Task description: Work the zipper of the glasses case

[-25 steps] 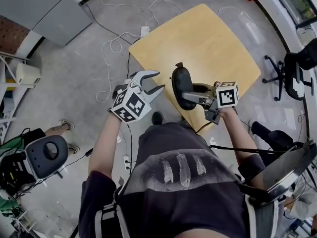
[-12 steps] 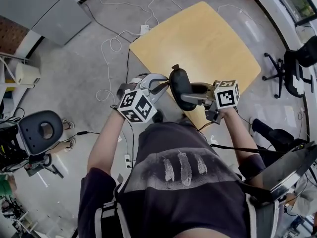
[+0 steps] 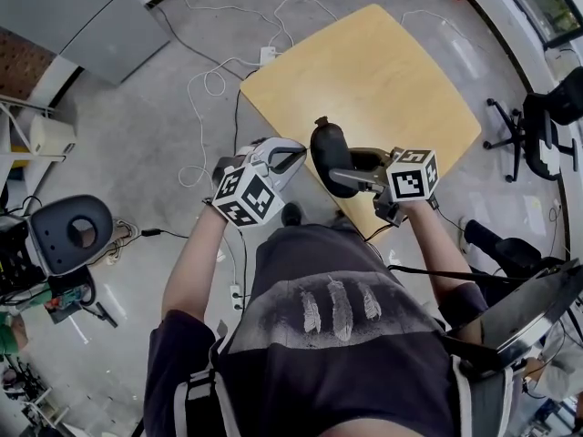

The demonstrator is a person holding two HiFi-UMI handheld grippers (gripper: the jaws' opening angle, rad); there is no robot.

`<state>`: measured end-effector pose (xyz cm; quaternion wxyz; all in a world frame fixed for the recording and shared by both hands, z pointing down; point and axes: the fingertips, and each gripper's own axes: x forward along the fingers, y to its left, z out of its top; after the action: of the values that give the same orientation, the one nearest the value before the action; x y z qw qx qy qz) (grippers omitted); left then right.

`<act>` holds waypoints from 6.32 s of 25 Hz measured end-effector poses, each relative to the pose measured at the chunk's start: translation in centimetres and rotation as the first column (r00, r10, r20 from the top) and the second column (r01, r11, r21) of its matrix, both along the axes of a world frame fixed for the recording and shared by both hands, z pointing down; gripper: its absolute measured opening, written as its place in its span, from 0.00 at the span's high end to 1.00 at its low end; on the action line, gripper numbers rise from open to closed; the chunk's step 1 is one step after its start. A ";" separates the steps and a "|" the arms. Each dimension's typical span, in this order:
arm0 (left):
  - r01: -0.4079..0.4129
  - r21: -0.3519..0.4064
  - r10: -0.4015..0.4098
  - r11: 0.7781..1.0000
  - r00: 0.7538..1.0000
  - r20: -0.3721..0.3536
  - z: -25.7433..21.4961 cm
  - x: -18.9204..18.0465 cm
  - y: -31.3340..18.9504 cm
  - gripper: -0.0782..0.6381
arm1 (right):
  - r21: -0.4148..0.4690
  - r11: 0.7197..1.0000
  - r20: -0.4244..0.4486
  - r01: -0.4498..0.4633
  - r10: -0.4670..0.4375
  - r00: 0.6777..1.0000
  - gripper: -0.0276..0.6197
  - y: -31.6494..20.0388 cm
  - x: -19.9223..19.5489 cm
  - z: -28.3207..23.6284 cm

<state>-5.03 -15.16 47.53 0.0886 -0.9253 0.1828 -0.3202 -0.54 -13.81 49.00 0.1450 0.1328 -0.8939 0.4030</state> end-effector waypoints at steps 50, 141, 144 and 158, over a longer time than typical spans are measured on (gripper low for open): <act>-0.028 0.011 0.028 1.000 0.999 -0.043 -3.4 -1.6 0.0 0.90 | -0.255 0.967 0.422 -0.009 0.119 0.899 0.53 -0.7 -4.8 -2.1; 0.302 -0.253 -0.301 0.919 0.953 0.041 9.7 -5.2 -4.2 0.81 | -0.137 0.747 -0.341 -0.651 0.582 0.739 0.49 -16.7 8.2 13.0; 0.328 -0.214 -0.336 0.920 0.942 -0.001 8.3 -5.9 -5.4 0.82 | -0.072 0.738 -0.325 -0.671 0.618 0.715 0.49 -16.7 9.0 11.1; 0.371 -0.235 -0.432 0.899 0.842 -0.324 -1.7 -3.5 -5.5 0.89 | 0.141 0.807 0.034 -0.573 0.574 0.818 0.95 -10.6 6.7 -3.8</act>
<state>-8.56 -20.67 45.86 -0.0924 -0.9136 0.3593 -0.1662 6.19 -24.43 45.22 0.0111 0.4086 -0.8382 0.3611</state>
